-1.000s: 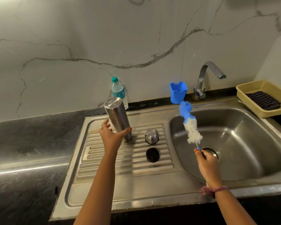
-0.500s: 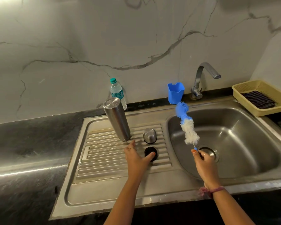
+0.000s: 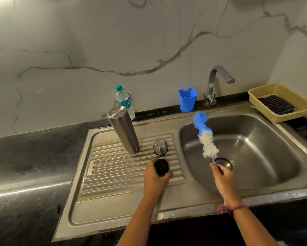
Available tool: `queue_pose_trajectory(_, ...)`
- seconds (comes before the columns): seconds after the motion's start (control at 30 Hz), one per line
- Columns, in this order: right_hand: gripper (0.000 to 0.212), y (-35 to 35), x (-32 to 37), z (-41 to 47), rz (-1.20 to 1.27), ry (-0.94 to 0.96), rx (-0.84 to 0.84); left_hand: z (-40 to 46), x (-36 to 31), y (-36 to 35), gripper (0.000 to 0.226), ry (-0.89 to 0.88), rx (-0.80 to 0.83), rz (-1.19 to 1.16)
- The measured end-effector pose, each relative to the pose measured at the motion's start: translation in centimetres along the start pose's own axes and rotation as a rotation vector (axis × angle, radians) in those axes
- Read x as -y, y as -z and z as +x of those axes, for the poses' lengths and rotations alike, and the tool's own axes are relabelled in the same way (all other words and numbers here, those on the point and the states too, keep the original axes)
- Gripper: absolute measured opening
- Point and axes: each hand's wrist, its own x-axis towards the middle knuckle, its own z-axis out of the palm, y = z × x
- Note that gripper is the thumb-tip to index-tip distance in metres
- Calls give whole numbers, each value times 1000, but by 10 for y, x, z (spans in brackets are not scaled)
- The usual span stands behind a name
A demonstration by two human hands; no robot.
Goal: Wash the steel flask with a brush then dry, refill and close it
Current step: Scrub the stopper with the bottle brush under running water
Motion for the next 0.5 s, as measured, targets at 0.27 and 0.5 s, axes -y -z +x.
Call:
queue_pose_trajectory(0.27,36,8,-1,2,22,6,-6,5,0,-8,70,-39,-20,5)
queue_pose_trajectory(0.5,41,32,7,13,21,110,-70,7,-13,-16,66,-88,-6,-54)
